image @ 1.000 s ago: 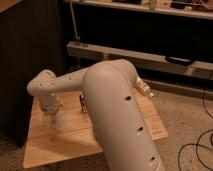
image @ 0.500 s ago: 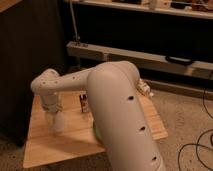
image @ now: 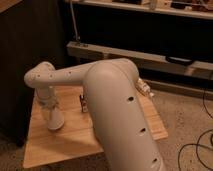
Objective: Place the ceramic cup over the eraser
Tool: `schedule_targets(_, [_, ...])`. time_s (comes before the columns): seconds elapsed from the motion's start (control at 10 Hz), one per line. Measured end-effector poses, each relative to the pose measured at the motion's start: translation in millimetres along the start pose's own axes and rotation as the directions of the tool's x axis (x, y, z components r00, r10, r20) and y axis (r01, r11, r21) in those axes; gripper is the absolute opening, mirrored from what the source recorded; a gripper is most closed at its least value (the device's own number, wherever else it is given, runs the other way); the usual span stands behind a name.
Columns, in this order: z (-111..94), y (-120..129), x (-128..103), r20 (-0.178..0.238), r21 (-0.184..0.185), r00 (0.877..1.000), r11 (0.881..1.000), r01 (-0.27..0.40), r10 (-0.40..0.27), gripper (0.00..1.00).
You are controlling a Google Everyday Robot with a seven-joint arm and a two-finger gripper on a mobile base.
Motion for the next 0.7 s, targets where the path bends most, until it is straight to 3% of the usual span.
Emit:
schedule_targets(0.1, [-31, -2, -2, -0.002, 0.005, 1.0, 1.0, 0.006, -0.006, 0.0])
schedule_targets(0.3, [-72, -7, -4, -0.002, 0.021, 1.0, 1.0, 0.006, -0.006, 0.0])
schedule_targets(0.4, [-108, -23, -2, 0.001, 0.037, 1.0, 0.999, -0.007, 0.007, 0.0])
schedule_targets(0.6, [-145, -52, 4, 0.008, 0.063, 0.999, 0.997, -0.036, 0.036, 0.0])
schedule_targets(0.7, [-165, -79, 13, 0.015, 0.086, 0.998, 0.994, -0.068, 0.067, 0.0])
